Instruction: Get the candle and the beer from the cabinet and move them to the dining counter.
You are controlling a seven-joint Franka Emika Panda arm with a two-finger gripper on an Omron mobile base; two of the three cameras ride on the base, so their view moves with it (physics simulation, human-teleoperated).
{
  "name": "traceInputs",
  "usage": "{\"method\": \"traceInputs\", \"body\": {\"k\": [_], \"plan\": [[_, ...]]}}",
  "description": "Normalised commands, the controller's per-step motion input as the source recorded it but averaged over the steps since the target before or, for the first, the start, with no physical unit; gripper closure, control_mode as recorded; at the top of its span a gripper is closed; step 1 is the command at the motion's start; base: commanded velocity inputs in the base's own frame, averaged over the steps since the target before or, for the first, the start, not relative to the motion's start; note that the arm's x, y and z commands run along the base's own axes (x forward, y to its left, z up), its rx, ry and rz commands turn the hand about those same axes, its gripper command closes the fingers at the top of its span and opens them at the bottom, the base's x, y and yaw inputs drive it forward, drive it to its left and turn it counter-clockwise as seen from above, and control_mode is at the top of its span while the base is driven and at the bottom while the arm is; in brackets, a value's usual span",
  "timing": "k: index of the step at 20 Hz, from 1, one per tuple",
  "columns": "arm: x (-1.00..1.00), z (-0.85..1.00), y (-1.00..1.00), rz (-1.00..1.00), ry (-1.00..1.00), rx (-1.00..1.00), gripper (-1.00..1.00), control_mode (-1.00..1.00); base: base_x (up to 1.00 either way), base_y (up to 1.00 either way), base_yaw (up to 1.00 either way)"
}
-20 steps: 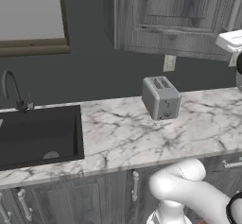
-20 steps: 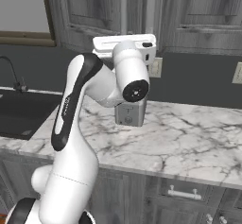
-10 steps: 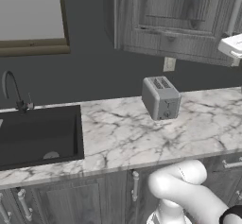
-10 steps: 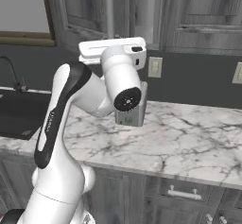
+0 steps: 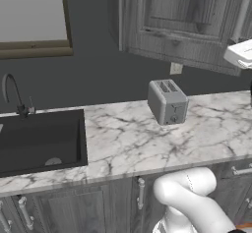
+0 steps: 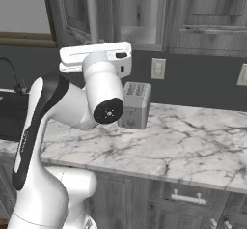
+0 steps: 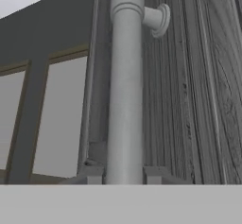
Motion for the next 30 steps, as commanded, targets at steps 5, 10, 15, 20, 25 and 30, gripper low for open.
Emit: {"method": "traceInputs", "body": {"k": [5, 10, 15, 20, 25, 30], "plan": [[-0.37, 0.01, 0.28, 0.0, 0.0, -0.01, 1.0, -1.0, 0.0, 0.0, 0.0], [-0.29, 0.03, 0.35, 0.0, 0.02, -0.01, 1.0, -1.0, 0.0, 0.0, 0.0], [-0.28, 0.02, 0.4, -0.01, 0.02, -0.03, 1.0, -1.0, 0.0, 0.0, 0.0], [-0.22, 0.05, 0.42, -0.01, 0.02, -0.03, 1.0, -1.0, 0.0, 0.0, 0.0], [-0.15, 0.05, 0.44, -0.01, 0.02, -0.03, 1.0, -1.0, 0.0, 0.0, 0.0], [-0.13, 0.08, 0.45, -0.01, 0.04, -0.03, 1.0, -1.0, 0.0, 0.0, 0.0]]}}
